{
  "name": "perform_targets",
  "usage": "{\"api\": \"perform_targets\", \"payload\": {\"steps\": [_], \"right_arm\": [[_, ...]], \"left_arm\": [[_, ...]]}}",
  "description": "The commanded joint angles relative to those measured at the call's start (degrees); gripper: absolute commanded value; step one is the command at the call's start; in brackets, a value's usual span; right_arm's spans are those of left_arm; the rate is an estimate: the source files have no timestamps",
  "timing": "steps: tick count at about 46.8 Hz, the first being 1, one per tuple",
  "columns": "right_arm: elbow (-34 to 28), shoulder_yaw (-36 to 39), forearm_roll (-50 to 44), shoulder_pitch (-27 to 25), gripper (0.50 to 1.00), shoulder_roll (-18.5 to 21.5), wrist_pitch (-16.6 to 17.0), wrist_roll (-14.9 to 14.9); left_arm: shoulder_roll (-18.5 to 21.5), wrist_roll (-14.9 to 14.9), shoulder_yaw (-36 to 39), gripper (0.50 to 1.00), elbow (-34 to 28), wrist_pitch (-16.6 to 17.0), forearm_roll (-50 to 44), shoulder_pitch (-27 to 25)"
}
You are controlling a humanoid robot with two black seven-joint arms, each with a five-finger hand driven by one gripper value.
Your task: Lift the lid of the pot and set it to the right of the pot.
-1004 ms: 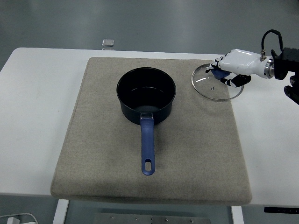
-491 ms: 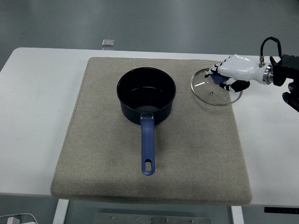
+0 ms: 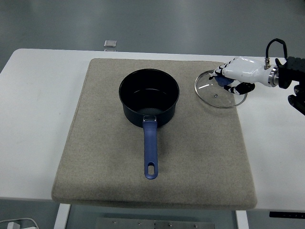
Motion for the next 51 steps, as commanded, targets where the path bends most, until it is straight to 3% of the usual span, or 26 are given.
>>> {"api": "perform_targets", "payload": {"steps": [1,18,22,27,51], "right_arm": [[0.1,-0.17,-0.07,-0.12,0.5,0.21,0.06,0.0],[0.54,0.01,0.02,-0.21,0.5,0.39,0.14,0.0],[0.54,0.01,0.98,-0.21,0.766,0.3,0.14,0.0],[0.54,-0.26,3.27,-0.12,0.897,0.21,0.23,0.0],[0.54,-0.43,3.63,0.58,0.901,-0.14,0.41,0.0]], "left_arm": [[0.0,0.0,0.04,1.0,0.0,0.0,0.0,0.0],[0.0,0.0,0.04,1.0,0.0,0.0,0.0,0.0],[0.0,0.0,-0.05,1.0,0.0,0.0,0.0,0.0],[0.0,0.0,0.04,1.0,0.0,0.0,0.0,0.0],[0.0,0.0,0.04,1.0,0.0,0.0,0.0,0.0]]}}
